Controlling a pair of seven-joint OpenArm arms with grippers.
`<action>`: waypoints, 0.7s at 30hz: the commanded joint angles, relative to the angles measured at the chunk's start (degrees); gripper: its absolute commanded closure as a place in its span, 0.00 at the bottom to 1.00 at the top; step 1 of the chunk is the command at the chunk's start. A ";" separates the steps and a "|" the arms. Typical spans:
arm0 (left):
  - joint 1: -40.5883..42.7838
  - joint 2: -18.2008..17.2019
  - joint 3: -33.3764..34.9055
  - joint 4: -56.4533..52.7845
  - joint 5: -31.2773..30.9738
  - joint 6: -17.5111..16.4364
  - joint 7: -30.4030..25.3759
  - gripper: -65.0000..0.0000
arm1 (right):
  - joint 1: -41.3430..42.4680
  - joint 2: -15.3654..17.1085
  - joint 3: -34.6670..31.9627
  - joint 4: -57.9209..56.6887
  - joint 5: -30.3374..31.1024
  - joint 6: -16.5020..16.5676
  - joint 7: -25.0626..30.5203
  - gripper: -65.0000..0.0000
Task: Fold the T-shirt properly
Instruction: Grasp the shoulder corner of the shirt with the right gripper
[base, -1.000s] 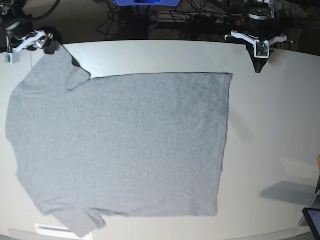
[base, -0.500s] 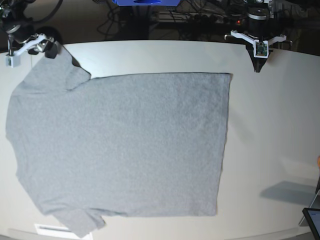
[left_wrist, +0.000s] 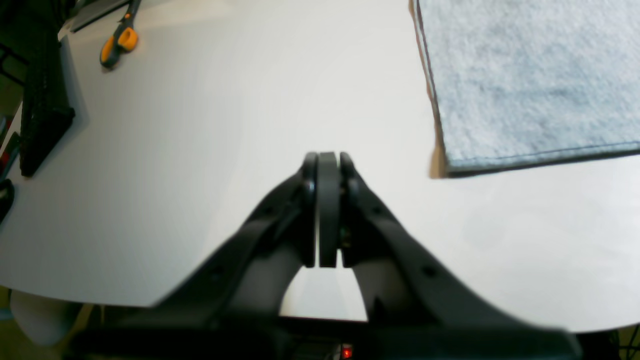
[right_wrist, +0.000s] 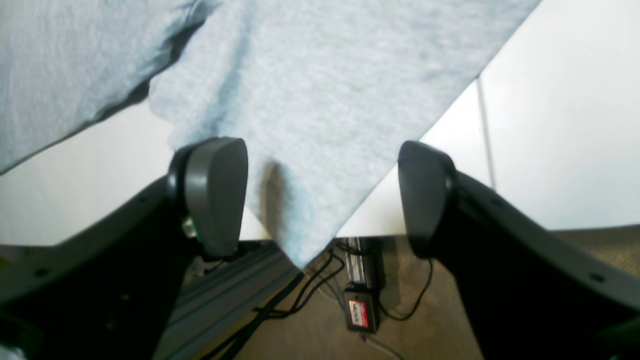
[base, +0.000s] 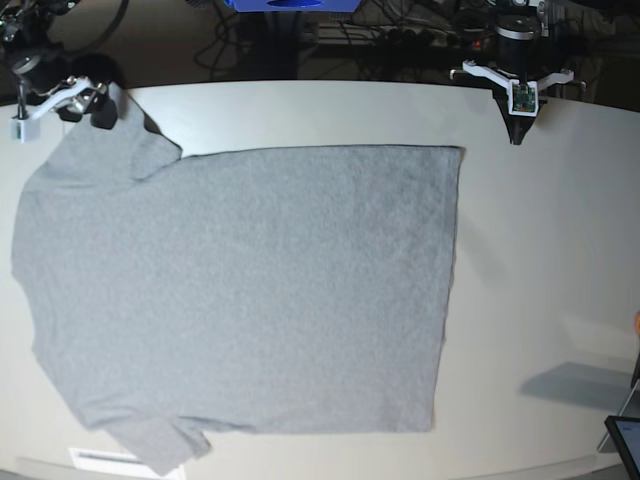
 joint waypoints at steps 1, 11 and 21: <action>0.58 -0.34 -0.18 0.77 -0.03 0.54 -1.39 1.00 | -0.70 -0.20 0.07 0.12 -1.97 -0.32 -3.92 0.30; 0.58 -0.25 -0.01 0.77 -0.03 0.54 -1.39 1.00 | -2.37 -1.52 -8.28 0.21 -1.88 -0.32 -3.30 0.31; 0.58 -0.25 -0.36 0.77 -0.03 0.54 -1.30 1.00 | -2.28 -1.35 -8.37 0.12 -2.23 -0.32 -1.11 0.56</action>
